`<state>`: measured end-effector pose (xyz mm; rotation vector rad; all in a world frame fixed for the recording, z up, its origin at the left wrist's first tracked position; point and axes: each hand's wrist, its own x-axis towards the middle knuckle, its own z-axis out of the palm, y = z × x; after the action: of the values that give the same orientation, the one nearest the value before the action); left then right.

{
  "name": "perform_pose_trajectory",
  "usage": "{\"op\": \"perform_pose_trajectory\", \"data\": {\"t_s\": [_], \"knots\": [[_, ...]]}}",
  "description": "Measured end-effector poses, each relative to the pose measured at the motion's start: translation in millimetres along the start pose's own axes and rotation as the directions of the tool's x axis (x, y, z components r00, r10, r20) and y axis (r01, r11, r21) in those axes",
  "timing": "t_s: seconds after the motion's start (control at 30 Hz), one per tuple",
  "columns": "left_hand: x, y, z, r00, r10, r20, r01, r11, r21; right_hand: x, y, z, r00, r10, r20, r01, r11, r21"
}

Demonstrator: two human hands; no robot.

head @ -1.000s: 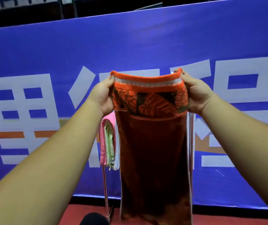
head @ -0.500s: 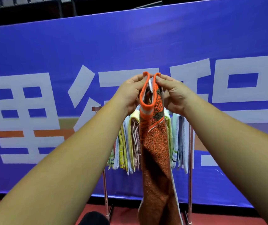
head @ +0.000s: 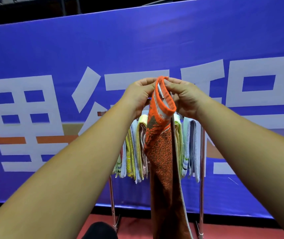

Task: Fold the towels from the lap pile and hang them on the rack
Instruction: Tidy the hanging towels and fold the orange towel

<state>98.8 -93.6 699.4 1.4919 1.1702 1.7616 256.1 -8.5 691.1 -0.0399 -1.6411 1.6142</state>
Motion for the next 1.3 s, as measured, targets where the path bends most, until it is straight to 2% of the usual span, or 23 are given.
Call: {"op": "perform_pose_trajectory", "data": {"t_s": [0.1,0.2,0.37,0.47,0.57,0.63,0.7,0.8,0.87,0.97,1.2,1.3], "knots": [[-3,1,-1,1.0,-0.012,0.005,0.012,1.0,0.02,2,2,-3,1.0,-0.002,-0.028,0.002,1.0,-0.019],[-2,2,-2,1.0,-0.002,-0.01,0.003,0.994,0.11,7,6,-7,0.989,-0.017,-0.145,0.011,0.999,-0.044],[-6,17,0,0.997,-0.079,0.016,0.072,0.959,0.273,15,10,-10,0.923,-0.078,-0.377,-0.036,0.958,-0.285],[-13,22,2,0.99,-0.115,0.087,0.052,0.849,0.526,19,9,-11,0.9,-0.116,-0.419,-0.054,0.926,-0.373],[-23,17,5,0.985,-0.157,0.07,0.074,0.757,0.65,21,7,-13,0.885,-0.139,-0.443,-0.067,0.906,-0.419],[-26,8,7,0.992,-0.109,0.06,0.029,0.674,0.738,21,5,-13,0.879,-0.148,-0.454,-0.073,0.897,-0.436],[-27,-1,6,0.999,0.047,0.011,-0.036,0.579,0.814,22,4,-15,0.871,-0.146,-0.47,-0.08,0.9,-0.429],[-25,-11,-2,0.975,0.22,0.037,-0.151,0.528,0.836,23,3,-18,0.866,-0.136,-0.481,-0.098,0.898,-0.43],[-24,-14,-5,0.967,0.233,0.107,-0.209,0.475,0.855,20,2,-21,0.872,-0.128,-0.473,-0.095,0.903,-0.419],[-18,-13,-5,0.961,0.263,0.083,-0.202,0.469,0.86,16,1,-22,0.878,-0.115,-0.465,-0.09,0.914,-0.396],[-9,-11,2,0.992,0.077,0.103,-0.126,0.436,0.891,8,-1,-24,0.888,-0.078,-0.454,-0.089,0.938,-0.334],[-12,-8,1,0.994,-0.032,0.108,-0.08,0.483,0.872,4,-3,-25,0.897,-0.062,-0.438,-0.101,0.936,-0.337]]}}
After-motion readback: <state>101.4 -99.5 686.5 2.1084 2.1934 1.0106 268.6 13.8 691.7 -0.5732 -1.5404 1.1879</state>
